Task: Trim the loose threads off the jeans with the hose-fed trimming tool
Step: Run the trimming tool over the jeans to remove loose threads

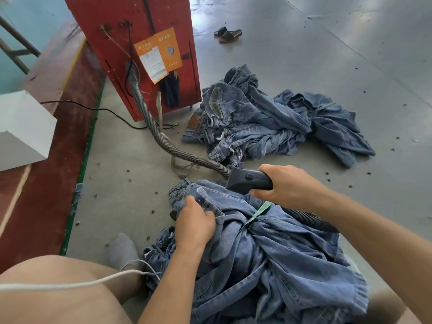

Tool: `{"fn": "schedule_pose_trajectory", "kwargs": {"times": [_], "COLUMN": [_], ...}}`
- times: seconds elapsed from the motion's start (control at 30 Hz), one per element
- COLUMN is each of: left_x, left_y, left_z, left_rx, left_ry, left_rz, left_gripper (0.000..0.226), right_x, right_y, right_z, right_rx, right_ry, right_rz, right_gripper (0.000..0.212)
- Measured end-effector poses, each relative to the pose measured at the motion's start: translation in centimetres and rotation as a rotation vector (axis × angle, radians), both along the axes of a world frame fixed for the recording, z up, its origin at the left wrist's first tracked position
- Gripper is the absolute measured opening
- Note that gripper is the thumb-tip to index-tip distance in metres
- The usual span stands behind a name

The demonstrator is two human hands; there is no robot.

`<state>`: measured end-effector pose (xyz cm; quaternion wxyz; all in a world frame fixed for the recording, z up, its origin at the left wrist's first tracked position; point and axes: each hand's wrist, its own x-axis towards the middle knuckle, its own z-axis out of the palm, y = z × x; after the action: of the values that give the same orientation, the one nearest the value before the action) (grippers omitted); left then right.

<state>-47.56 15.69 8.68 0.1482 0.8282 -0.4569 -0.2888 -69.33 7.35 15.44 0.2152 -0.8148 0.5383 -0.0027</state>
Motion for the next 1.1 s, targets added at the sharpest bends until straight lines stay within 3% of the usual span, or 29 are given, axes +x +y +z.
{"fn": "schedule_pose_trajectory", "kwargs": {"times": [0.1, 0.2, 0.23, 0.3, 0.33, 0.37, 0.43, 0.53, 0.63, 0.7, 0.8, 0.97, 1.1], "left_x": [0.6, 0.6, 0.8, 0.9, 0.9, 1.0, 1.2, 2.3, 3.4, 3.7, 3.6, 2.3, 0.0], "left_y": [-0.2, -0.3, -0.3, 0.2, 0.4, 0.6, 0.6, 0.4, 0.5, 0.7, 0.9, 1.4, 1.9], "left_z": [-0.3, 0.1, 0.1, 0.1, -0.2, -0.7, -1.2, -1.3, -0.9, -0.7, -0.8, -0.3, -0.5], "left_rx": [-0.015, 0.059, 0.090, 0.176, 0.179, 0.148, 0.098, 0.028, -0.066, -0.104, -0.151, -0.177, -0.119], "left_ry": [0.218, 0.639, 0.752, 0.777, 0.718, 0.668, 0.748, 1.121, 1.486, 1.556, 1.670, 1.831, 1.999], "left_rz": [0.083, 0.355, 0.412, 0.387, 0.352, 0.313, 0.320, 0.377, 0.294, 0.234, 0.293, 0.296, 0.292], "left_gripper": [0.039, 0.034, 0.042, 0.071, 0.070, 0.049, 0.005, 0.023, 0.055, 0.069, 0.071, 0.077, 0.067], "right_x": [-0.1, -0.1, -0.2, -0.1, -0.1, -0.1, -0.1, -0.4, -1.0, -1.7, -2.3, -1.3, 1.4], "right_y": [0.0, 0.0, 0.1, 0.1, 0.2, 0.2, 0.3, 0.2, -0.2, -0.3, -0.3, 0.8, 2.2], "right_z": [0.1, 0.0, 0.0, -0.1, -0.2, -0.2, -0.2, 0.3, 1.3, 1.9, 2.3, 1.6, 0.8], "right_rx": [-0.001, 0.003, 0.007, 0.012, 0.012, 0.010, 0.007, 0.011, 0.023, 0.036, 0.049, 0.124, 0.075], "right_ry": [-0.007, -0.008, -0.004, 0.011, 0.019, 0.027, 0.035, 0.009, -0.043, -0.101, -0.141, -0.068, -0.034], "right_rz": [-0.007, -0.002, 0.003, 0.018, 0.028, 0.037, 0.051, 0.056, 0.064, 0.066, 0.085, 0.207, 0.277], "right_gripper": [0.031, 0.029, 0.029, 0.029, 0.030, 0.030, 0.030, 0.029, 0.026, 0.024, 0.023, 0.025, 0.032]}}
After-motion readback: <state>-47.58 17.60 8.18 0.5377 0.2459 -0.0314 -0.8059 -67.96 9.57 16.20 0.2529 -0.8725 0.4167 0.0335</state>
